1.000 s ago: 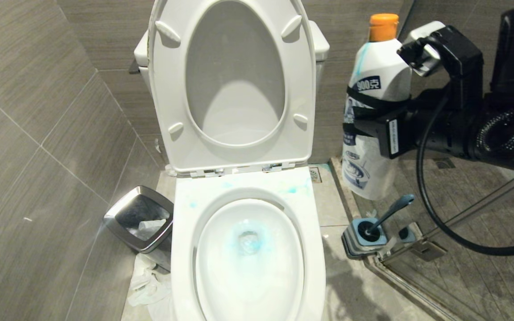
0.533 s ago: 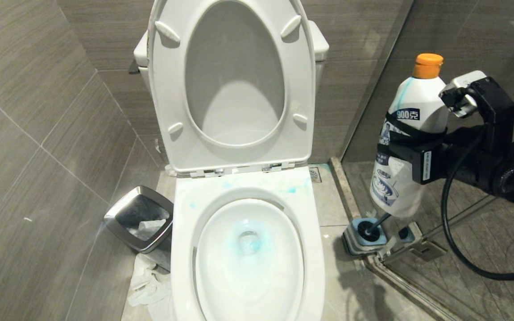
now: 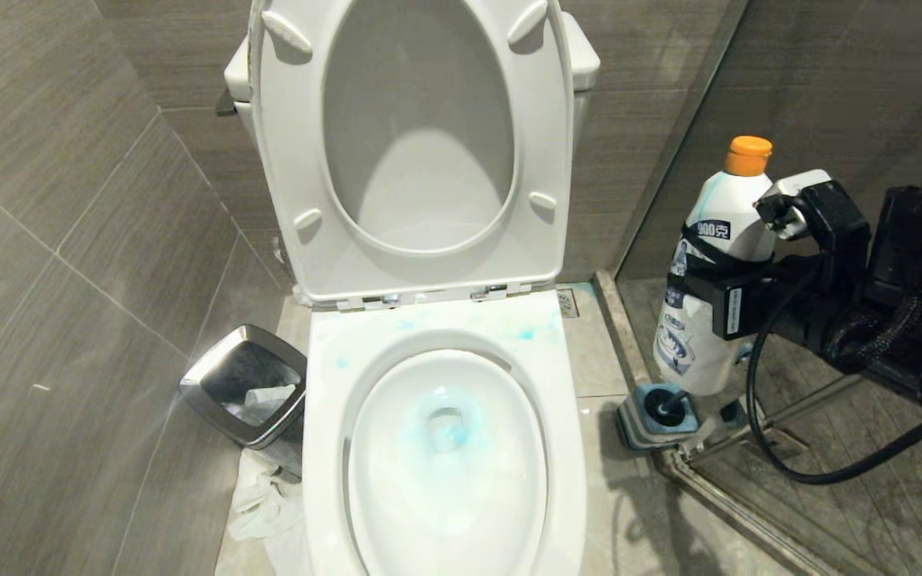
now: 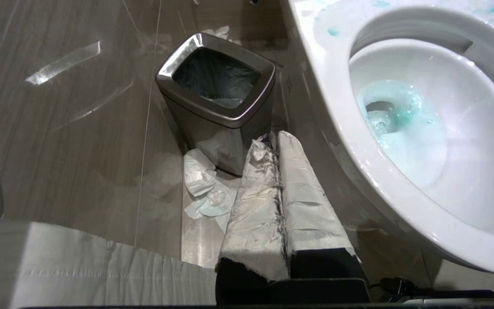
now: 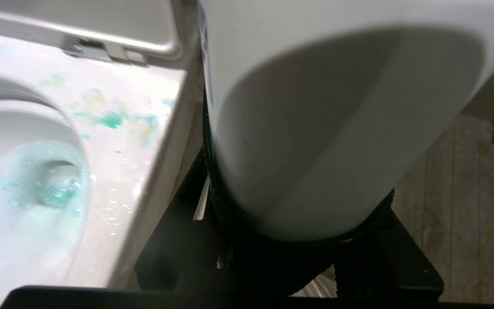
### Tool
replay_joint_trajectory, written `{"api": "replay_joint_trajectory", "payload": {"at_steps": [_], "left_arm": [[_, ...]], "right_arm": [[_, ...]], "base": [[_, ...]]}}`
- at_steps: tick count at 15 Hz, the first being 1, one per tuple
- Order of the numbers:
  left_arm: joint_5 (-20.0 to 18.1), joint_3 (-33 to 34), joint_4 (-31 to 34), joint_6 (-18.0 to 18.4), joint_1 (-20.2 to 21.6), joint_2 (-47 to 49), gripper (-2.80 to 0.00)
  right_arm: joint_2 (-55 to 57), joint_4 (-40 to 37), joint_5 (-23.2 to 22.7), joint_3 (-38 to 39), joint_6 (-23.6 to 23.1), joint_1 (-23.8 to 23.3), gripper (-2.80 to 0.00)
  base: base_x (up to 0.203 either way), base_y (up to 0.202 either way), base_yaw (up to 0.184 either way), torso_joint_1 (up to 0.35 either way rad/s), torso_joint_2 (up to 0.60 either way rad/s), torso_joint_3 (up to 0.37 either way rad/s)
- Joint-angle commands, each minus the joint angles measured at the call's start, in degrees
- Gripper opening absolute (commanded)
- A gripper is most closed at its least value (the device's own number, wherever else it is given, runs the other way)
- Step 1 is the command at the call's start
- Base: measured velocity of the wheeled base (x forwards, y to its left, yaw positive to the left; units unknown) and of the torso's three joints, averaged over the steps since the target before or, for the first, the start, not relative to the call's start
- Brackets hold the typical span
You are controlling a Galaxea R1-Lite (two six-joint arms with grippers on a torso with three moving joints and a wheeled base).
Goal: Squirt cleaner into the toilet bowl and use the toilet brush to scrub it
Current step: Place the cleaning agent on the floor
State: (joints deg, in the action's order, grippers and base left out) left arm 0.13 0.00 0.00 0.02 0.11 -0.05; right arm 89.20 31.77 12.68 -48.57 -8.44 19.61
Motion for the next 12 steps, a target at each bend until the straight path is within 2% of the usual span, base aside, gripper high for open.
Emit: {"api": "replay_joint_trajectory", "payload": {"at_steps": [1,4,12], "left_arm": [[0.04,0.00,0.00,-0.02,0.07,0.05,-2.80],[0.04,0.00,0.00,0.06,0.07,0.05,-2.80],[0.04,0.00,0.00,0.23,0.05,0.05,-2.80]], "right_arm": [[2.14,0.28,-0.84,-0.26,-0.19,-2.30,-2.80],[2.94,0.39,-5.40,-0.85,-0.74,-4.67,-2.80],[9.38,2.39,-6.22,-6.45,-2.60,-4.67,-2.80]], "base": [[0.000,0.000,0.000,0.002,0.01,-0.183],[0.000,0.000,0.000,0.004,0.00,-0.199],[0.000,0.000,0.000,0.004,0.00,-0.198]]}}
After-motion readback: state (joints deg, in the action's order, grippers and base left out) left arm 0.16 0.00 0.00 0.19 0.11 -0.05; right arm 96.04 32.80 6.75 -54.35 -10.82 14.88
